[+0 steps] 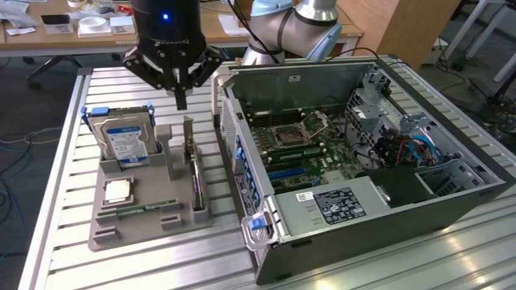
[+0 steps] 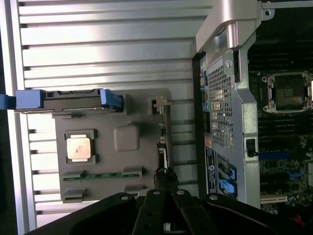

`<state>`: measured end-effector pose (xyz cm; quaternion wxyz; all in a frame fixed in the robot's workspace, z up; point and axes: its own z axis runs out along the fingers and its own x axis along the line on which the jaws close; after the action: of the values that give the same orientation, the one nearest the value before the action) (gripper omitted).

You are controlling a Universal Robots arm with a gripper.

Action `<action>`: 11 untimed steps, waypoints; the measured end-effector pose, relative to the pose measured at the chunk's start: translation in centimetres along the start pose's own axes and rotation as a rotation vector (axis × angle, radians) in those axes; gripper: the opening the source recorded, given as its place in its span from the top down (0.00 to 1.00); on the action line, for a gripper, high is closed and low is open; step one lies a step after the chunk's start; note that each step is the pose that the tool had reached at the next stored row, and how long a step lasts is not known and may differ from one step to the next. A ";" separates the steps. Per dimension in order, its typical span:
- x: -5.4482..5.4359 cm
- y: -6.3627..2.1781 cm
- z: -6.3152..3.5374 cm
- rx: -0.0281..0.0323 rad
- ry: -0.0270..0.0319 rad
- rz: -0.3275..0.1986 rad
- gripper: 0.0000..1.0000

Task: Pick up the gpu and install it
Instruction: 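Reach for the gpu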

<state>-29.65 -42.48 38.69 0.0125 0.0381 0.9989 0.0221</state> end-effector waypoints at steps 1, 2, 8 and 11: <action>0.0 -0.01 0.01 0.0000 -0.0001 0.000 0.89; 0.0 -0.01 0.01 0.0000 0.0000 0.000 0.89; 0.0 -0.09 0.00 0.0001 0.0001 0.000 0.89; 0.0 -0.11 0.00 0.0000 0.0000 0.000 0.89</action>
<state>-29.64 -42.60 38.68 0.0125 0.0381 0.9989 0.0221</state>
